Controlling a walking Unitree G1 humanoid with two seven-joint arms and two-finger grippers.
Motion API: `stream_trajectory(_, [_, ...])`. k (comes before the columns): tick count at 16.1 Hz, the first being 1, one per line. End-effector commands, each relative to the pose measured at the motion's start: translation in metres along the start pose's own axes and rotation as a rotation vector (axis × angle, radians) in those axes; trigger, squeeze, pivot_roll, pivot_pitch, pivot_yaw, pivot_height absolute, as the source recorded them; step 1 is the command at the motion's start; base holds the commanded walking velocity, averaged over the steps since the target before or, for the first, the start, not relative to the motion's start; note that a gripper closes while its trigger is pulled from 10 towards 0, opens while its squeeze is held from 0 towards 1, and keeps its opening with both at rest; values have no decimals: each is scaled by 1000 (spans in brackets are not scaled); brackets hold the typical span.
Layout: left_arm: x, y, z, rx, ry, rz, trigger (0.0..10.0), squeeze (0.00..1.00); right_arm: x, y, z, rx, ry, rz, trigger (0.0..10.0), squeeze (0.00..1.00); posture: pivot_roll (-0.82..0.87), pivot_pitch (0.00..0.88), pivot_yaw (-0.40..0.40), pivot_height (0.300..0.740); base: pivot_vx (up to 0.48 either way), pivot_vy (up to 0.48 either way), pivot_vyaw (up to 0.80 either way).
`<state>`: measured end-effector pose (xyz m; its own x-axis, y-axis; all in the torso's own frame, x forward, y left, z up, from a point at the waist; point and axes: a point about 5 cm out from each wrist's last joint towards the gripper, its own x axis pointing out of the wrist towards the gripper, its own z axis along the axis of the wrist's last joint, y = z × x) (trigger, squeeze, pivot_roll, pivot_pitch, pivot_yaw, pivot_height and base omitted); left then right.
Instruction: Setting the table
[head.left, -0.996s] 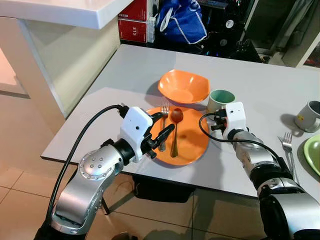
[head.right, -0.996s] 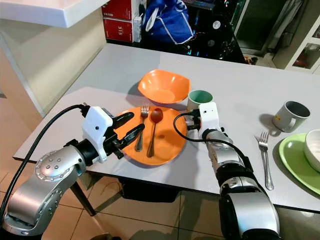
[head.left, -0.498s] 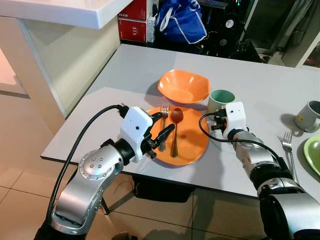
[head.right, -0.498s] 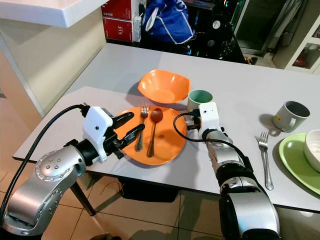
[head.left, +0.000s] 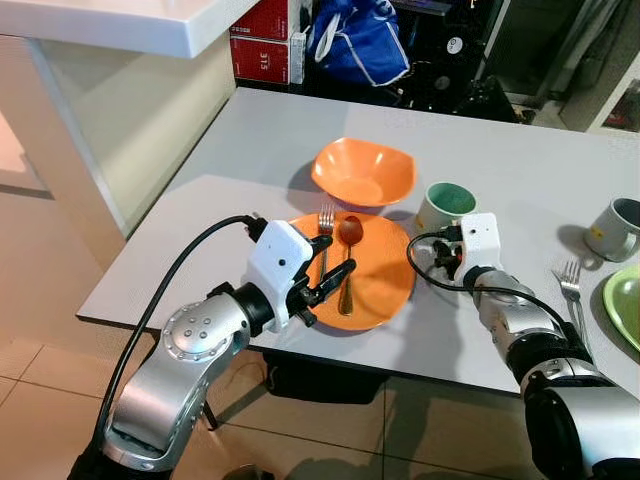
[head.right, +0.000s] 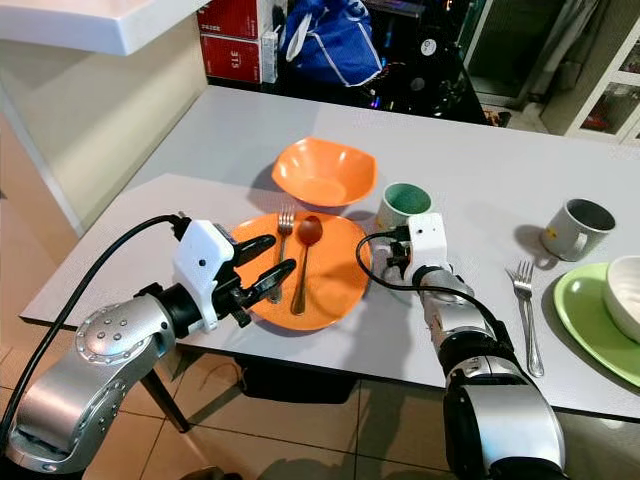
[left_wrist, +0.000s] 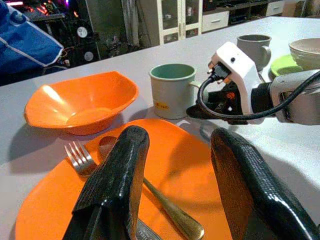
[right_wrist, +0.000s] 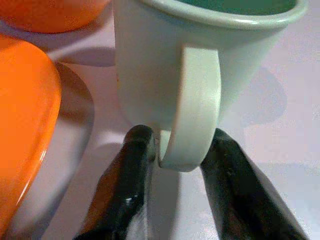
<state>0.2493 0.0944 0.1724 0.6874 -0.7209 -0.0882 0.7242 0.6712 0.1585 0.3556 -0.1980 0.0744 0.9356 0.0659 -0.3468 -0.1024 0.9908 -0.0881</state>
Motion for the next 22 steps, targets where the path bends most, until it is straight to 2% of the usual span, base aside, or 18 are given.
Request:
stream_trajectory(1, [1, -3, 5, 9, -13, -23, 10000, 0, 0, -3, 3, 21, -15, -3, 10000, 1000, 28, 26, -43, 740, 0, 0, 0])
stream_trajectory(4, [1, -3, 6, 9, -12, -25, 10000, 0, 0, -3, 4, 29, -22, 0, 10000, 1000, 28, 26, -43, 740, 0, 0, 0])
stream_trajectory(7, [1, -3, 6, 9, -15, -25, 10000, 0, -1, -3, 8, 142, -86, 43, 10000, 1000, 29, 13, -45, 740, 0, 0, 0])
stream_trajectory(12, [2, -3, 6, 8, -22, -22, 10000, 0, -8, -8, 13, 191, -174, 47, 10000, 1000, 18, 2, -38, 740, 0, 0, 0])
stream_trajectory(13, [2, -4, 6, 4, -31, -20, 10000, 0, -16, -8, 19, 264, -256, 56, 10000, 1000, 17, 0, -38, 740, 0, 0, 0])
stream_trajectory(14, [2, -4, 7, 4, -33, -19, 10000, 0, -19, -9, 21, 283, -280, 57, 10000, 1000, 17, 0, -38, 740, 0, 0, 0])
stream_trajectory(15, [2, -3, 7, 3, -41, -14, 10000, 0, -26, -11, 26, 284, -326, 65, 10000, 0, 14, 0, -36, 740, 0, 0, 0])
stream_trajectory(17, [3, -2, 8, -7, -51, -6, 10000, 0, -36, -15, 34, 262, -386, 36, 10000, 0, 13, 0, -37, 740, 0, 0, 0])
stream_trajectory(19, [2, 8, 8, -32, -35, 115, 10000, 0, -56, -15, 52, 253, -454, 4, 10000, 0, 8, 0, -39, 740, 0, 0, 0])
stream_trajectory(20, [1, 17, 8, -56, -34, 216, 10000, 0, -69, -12, 61, 242, -481, -9, 10000, 0, 2, 0, -36, 740, 0, 0, 0])
stream_trajectory(21, [0, 24, 8, -71, -36, 304, 10000, 0, -81, -9, 68, 237, -495, -18, 10000, 0, -1, 0, -35, 740, 0, 0, 0])
stream_trajectory(22, [-2, 30, 7, -52, -33, 380, 10000, 0, -89, -6, 70, 231, -483, -32, 10000, 0, -5, 0, -32, 740, 0, 0, 0])
